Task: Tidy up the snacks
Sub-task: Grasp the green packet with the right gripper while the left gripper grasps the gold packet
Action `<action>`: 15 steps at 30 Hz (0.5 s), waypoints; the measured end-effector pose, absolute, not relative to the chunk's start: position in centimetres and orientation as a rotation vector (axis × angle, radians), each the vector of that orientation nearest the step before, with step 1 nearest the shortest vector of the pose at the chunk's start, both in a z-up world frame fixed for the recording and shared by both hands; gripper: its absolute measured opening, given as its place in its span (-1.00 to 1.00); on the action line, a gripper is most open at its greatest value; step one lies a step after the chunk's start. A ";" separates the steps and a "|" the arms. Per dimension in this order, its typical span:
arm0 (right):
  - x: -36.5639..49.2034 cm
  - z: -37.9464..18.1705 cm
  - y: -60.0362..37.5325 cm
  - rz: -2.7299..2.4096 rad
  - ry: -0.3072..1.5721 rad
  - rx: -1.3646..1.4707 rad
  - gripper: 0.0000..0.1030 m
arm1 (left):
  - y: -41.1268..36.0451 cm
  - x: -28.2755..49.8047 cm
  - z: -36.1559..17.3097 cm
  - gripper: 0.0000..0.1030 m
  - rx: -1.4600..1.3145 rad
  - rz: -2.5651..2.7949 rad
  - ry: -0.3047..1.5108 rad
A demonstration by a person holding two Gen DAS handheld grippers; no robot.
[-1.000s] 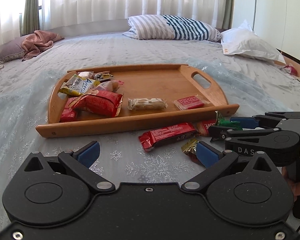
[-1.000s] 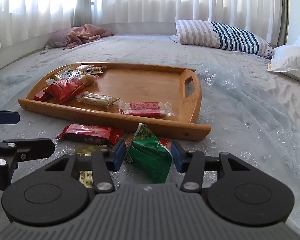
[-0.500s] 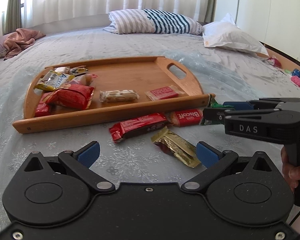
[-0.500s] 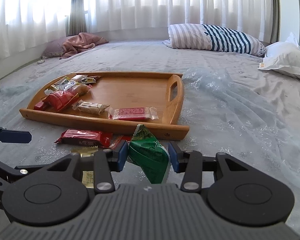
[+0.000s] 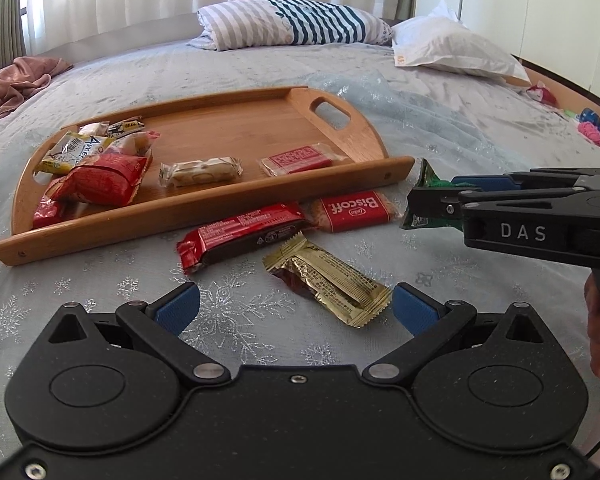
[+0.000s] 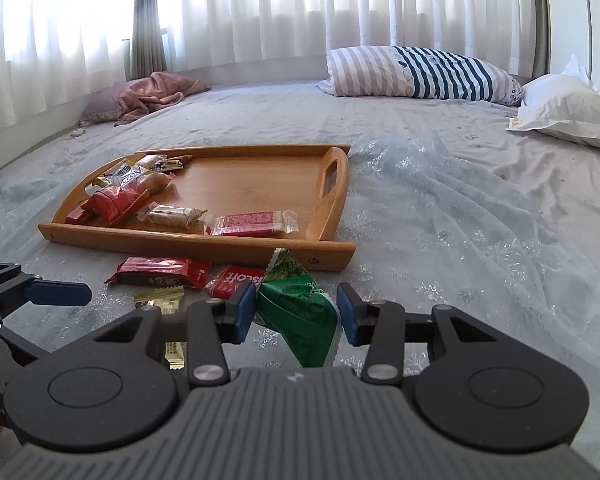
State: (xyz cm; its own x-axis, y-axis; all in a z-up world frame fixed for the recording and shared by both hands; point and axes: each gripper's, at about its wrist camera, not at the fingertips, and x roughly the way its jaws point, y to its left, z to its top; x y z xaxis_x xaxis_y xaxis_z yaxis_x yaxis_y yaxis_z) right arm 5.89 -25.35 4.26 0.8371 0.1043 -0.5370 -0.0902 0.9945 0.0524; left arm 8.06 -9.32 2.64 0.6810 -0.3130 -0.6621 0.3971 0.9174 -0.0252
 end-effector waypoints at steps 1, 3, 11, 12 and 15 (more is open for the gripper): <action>5.9 4.2 -25.4 0.105 0.570 0.027 -0.05 | -9.4 8.2 2.5 0.99 0.128 -0.397 0.724; 5.9 4.2 -25.5 0.107 0.572 0.028 -0.05 | -9.6 8.3 2.1 0.99 0.136 -0.396 0.730; 6.1 4.1 -25.2 0.109 0.584 0.036 -0.04 | -9.2 8.4 1.5 0.99 0.132 -0.429 0.709; 6.1 4.1 -25.3 0.111 0.584 0.043 -0.04 | -9.2 8.6 1.5 0.99 0.134 -0.430 0.710; 6.1 3.9 -25.4 0.110 0.587 0.055 -0.04 | -9.3 9.0 1.6 0.99 0.139 -0.421 0.709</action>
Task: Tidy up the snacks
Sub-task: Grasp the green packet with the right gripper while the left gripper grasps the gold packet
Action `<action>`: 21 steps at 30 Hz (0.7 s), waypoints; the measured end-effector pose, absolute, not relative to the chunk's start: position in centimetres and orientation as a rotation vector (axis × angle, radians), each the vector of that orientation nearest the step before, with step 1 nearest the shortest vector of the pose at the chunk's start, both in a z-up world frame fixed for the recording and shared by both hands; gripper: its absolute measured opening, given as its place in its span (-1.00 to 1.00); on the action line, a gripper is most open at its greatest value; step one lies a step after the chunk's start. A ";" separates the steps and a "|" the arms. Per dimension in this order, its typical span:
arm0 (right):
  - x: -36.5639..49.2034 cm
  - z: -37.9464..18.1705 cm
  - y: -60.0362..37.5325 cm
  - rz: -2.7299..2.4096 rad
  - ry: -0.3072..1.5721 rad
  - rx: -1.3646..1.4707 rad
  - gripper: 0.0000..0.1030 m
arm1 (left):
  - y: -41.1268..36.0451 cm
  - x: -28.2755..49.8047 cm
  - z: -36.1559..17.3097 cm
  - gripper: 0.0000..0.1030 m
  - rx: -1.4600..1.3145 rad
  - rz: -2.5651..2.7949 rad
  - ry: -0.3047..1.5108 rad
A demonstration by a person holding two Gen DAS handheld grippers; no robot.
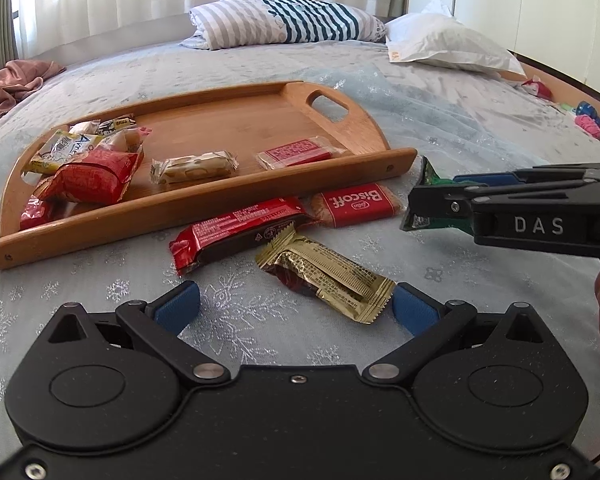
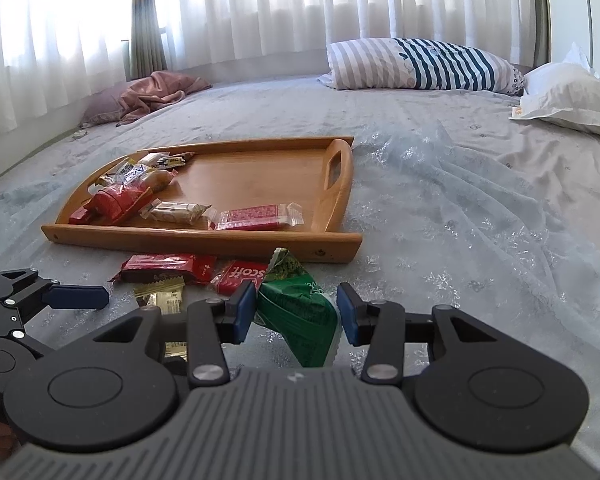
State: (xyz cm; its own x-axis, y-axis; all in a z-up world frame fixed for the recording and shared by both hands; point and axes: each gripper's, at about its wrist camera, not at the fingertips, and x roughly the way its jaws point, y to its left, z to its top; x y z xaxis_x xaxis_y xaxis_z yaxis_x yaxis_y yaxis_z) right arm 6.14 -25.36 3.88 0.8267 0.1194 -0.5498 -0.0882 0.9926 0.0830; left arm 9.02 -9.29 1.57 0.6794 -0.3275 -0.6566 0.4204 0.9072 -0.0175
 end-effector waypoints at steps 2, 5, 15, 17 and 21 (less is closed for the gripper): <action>6.2 3.8 -25.5 0.112 0.591 0.058 -0.04 | -9.5 9.4 1.6 0.99 0.150 -0.418 0.706; 6.2 3.7 -25.5 0.116 0.596 0.058 -0.03 | -9.9 9.9 1.5 0.99 0.167 -0.417 0.700; 6.4 3.2 -25.6 0.112 0.611 0.066 -0.02 | -9.8 10.2 1.6 0.33 0.154 -0.458 0.663; 6.4 3.2 -25.6 0.114 0.610 0.065 -0.02 | -9.6 10.1 1.7 0.21 0.142 -0.476 0.651; 6.5 3.3 -25.4 0.123 0.609 0.054 -0.04 | -9.2 10.2 1.9 0.03 0.113 -0.489 0.649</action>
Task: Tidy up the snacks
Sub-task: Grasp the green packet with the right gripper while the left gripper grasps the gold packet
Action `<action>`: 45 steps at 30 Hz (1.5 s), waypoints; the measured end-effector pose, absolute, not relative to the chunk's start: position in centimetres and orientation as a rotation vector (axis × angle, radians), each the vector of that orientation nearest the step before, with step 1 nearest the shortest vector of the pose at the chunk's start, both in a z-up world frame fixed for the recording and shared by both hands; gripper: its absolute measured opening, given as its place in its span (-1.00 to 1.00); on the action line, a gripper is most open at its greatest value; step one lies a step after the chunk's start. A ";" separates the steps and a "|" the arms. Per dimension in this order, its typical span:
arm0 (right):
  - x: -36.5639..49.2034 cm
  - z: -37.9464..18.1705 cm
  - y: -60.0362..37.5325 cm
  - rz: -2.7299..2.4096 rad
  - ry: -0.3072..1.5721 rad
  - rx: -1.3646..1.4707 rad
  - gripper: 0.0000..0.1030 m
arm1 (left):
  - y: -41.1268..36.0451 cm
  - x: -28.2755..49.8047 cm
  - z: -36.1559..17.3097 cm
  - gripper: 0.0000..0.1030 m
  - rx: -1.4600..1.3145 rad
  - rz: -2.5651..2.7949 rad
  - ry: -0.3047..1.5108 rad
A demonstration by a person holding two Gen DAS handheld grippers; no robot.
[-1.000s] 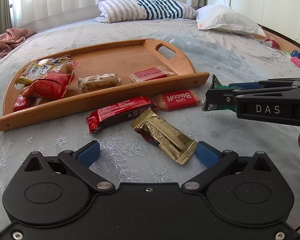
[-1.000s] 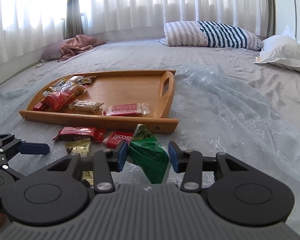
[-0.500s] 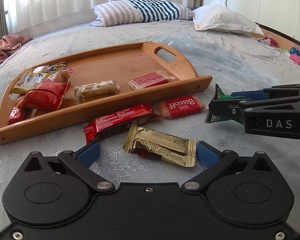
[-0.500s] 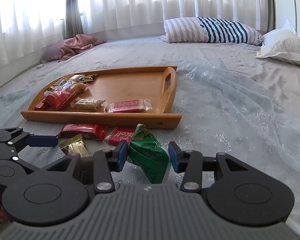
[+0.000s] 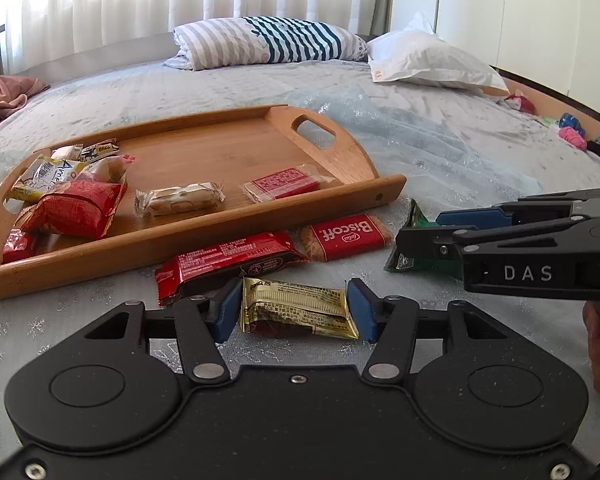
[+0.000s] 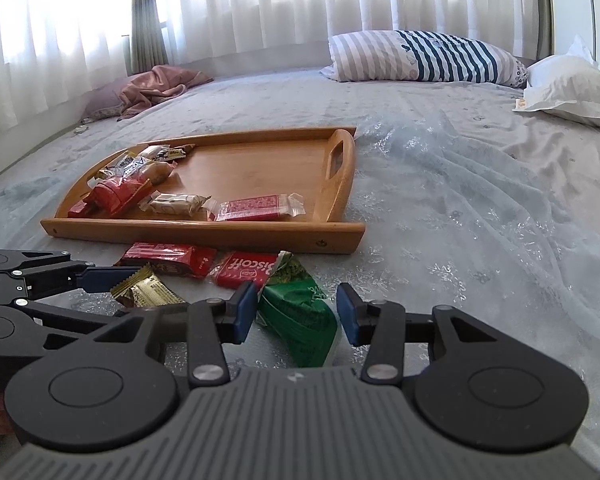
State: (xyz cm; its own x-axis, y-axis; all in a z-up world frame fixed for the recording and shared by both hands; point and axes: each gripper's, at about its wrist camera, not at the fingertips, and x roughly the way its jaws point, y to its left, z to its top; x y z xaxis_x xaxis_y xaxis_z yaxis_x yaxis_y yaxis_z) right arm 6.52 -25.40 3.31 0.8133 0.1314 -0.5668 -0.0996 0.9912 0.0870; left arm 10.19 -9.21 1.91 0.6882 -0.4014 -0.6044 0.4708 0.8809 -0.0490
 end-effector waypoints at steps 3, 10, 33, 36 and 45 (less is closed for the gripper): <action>6.7 3.1 -24.9 0.117 0.613 0.023 -0.03 | -9.4 9.9 1.9 0.03 0.132 -0.484 0.642; 7.1 2.0 -24.3 0.108 0.642 -0.024 0.10 | -10.1 9.3 1.8 0.68 0.232 -0.367 0.622; 6.8 1.9 -25.5 0.091 0.636 0.062 0.15 | -12.0 7.1 1.5 -0.66 0.360 -0.441 0.545; 6.8 2.1 -25.4 0.086 0.635 0.057 0.16 | -11.8 7.2 1.6 -0.67 0.348 -0.443 0.550; 6.4 2.7 -25.6 0.091 0.625 0.085 -0.11 | -10.6 7.3 2.2 -0.96 0.270 -0.492 0.562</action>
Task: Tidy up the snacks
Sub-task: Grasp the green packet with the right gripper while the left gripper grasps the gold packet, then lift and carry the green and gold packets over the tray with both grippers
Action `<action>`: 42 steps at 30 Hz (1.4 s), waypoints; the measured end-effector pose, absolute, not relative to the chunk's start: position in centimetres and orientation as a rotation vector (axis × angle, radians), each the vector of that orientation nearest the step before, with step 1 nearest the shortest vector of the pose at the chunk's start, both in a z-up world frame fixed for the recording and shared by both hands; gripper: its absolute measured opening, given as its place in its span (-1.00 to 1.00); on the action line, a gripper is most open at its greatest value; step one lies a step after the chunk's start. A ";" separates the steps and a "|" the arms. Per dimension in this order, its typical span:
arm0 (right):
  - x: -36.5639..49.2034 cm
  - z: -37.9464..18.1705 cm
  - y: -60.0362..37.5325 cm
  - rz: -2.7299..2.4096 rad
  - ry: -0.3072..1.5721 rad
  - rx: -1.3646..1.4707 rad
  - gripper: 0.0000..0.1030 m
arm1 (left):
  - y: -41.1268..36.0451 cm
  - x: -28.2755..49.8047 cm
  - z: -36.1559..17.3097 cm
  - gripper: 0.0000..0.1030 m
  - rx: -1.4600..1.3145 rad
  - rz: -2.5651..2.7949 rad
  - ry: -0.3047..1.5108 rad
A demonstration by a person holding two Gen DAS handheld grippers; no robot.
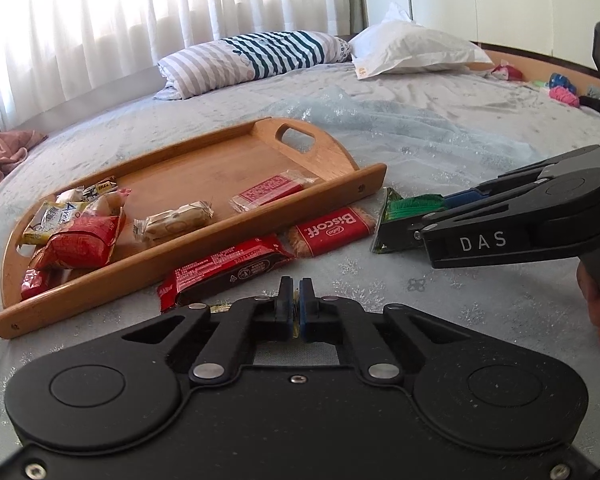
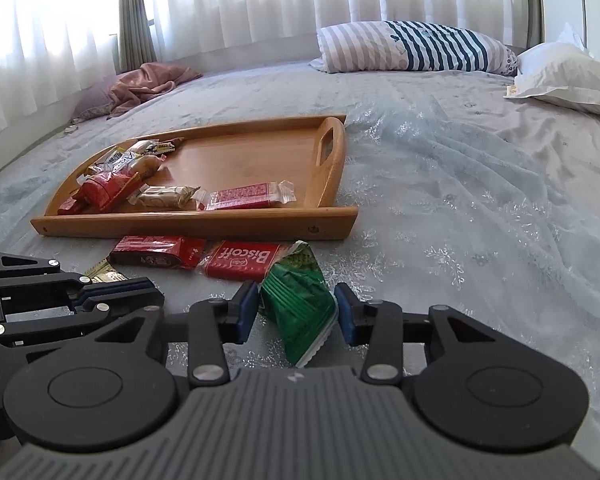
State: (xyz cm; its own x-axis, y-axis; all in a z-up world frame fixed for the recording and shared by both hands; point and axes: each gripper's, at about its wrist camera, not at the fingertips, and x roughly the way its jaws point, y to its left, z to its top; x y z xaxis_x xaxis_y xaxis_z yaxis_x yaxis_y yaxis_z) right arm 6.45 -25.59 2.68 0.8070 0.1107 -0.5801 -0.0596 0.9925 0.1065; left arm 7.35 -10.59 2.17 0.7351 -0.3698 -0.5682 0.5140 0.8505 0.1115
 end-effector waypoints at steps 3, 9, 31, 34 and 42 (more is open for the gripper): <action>6.2 3.2 -25.6 0.097 0.611 0.090 -0.13 | -10.0 7.0 2.8 -0.98 0.253 -0.482 0.532; 6.1 4.2 -25.3 0.098 0.592 0.073 -0.22 | -8.4 6.5 4.0 -0.99 0.204 -0.458 0.496; 6.0 4.2 -24.0 0.124 0.606 0.020 0.21 | -2.6 6.9 4.7 -0.70 0.066 -0.381 0.530; 6.0 4.2 -23.9 0.125 0.603 0.017 0.30 | -2.8 7.3 3.9 -0.46 0.061 -0.364 0.557; 6.2 3.9 -23.9 0.091 0.610 -0.008 0.33 | -3.6 8.5 2.2 -0.42 0.076 -0.348 0.585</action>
